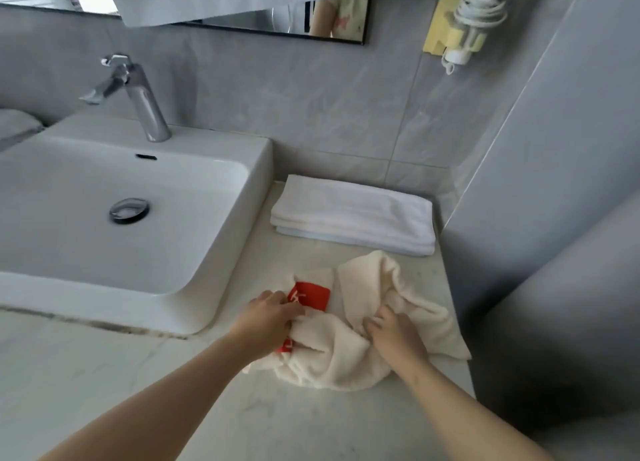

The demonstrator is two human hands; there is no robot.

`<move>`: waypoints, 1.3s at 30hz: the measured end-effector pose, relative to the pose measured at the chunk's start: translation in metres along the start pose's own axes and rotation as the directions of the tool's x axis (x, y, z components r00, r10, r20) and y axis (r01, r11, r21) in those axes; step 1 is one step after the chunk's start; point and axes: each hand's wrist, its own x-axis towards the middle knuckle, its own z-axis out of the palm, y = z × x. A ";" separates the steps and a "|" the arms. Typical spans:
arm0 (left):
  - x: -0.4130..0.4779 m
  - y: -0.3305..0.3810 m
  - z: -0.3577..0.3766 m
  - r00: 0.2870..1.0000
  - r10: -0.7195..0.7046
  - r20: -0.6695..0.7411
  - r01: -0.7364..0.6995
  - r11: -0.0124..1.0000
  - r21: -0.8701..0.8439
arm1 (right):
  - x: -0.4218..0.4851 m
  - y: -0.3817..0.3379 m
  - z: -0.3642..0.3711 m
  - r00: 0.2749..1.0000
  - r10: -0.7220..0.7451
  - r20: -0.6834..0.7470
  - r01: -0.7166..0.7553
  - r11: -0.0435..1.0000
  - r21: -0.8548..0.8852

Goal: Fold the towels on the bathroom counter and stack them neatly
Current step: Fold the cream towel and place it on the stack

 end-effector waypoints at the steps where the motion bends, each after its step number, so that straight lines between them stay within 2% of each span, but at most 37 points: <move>1: 0.001 -0.005 -0.004 1.000 -0.009 0.006 0.009 1.000 0.026 | 0.001 -0.001 0.000 1.000 0.011 -0.012 -0.011 1.000 0.001; 3: 0.002 -0.009 -0.015 0.995 -0.074 0.062 0.070 0.995 0.073 | 0.002 -0.003 -0.001 0.999 0.035 -0.036 -0.036 0.999 -0.027; 5: 0.006 -0.006 -0.026 0.982 -0.101 0.160 0.078 0.987 0.141 | 0.001 -0.002 -0.003 0.998 0.038 -0.059 -0.045 0.991 -0.127; 7: 0.013 0.004 -0.035 0.940 -0.139 0.310 0.084 0.979 0.185 | -0.002 -0.001 -0.002 0.995 0.007 -0.102 -0.031 0.973 -0.229; 10: 0.025 0.022 -0.039 0.865 -0.201 0.460 0.106 0.969 0.225 | -0.006 -0.001 0.000 0.991 -0.066 -0.119 0.036 0.970 -0.239; 13: 0.035 0.041 -0.032 0.897 -0.180 0.404 0.104 0.973 0.205 | -0.007 -0.001 0.002 0.986 -0.145 -0.078 0.127 0.972 -0.197; 16: 0.044 0.057 -0.016 0.897 -0.210 0.389 0.243 0.969 -0.035 | -0.010 -0.002 0.006 0.971 -0.235 -0.045 0.227 0.966 -0.127; 20: 0.047 0.068 -0.004 0.878 -0.307 0.367 0.409 0.879 -0.244 | -0.009 0.000 0.018 0.948 -0.316 -0.034 0.313 0.946 -0.080; 24: 0.051 0.074 -0.002 0.893 -0.298 0.336 0.399 0.871 -0.287 | -0.008 -0.005 0.013 0.983 -0.181 -0.018 0.182 0.972 0.150; 26: 0.055 0.074 -0.001 0.901 -0.282 0.330 0.384 0.872 -0.303 | -0.009 -0.007 0.009 0.989 -0.094 -0.115 0.116 0.971 0.208; 28: 0.058 0.071 -0.003 0.908 -0.287 0.306 0.386 0.858 -0.339 | -0.012 -0.006 0.007 0.969 0.023 -0.247 0.004 0.994 0.108; 30: 0.060 0.067 -0.006 0.913 -0.287 0.291 0.394 0.809 -0.436 | -0.016 -0.007 0.006 0.964 0.126 -0.233 -0.132 0.991 -0.009; 31: 0.061 0.064 -0.009 0.918 -0.282 0.278 0.387 0.786 -0.482 | -0.016 -0.008 0.006 0.970 0.141 -0.199 -0.151 0.988 -0.037; 33: 0.064 0.056 -0.015 0.929 -0.291 0.228 0.369 0.756 -0.541 | -0.012 -0.011 0.006 0.986 0.107 -0.129 -0.114 0.992 -0.046; 35: 0.069 0.045 -0.020 0.937 -0.317 0.147 0.341 0.744 -0.575 | -0.007 -0.014 0.004 0.992 0.031 -0.122 -0.035 0.999 -0.030; 37: 0.073 0.034 -0.028 0.942 -0.328 0.068 0.299 0.734 -0.609 | -0.003 -0.015 -0.003 0.987 -0.003 -0.158 0.018 0.996 0.092; 39: 0.077 0.024 -0.035 0.947 -0.320 0.021 0.257 0.719 -0.645 | 0.000 -0.016 -0.010 0.990 0.044 -0.138 -0.006 0.965 0.262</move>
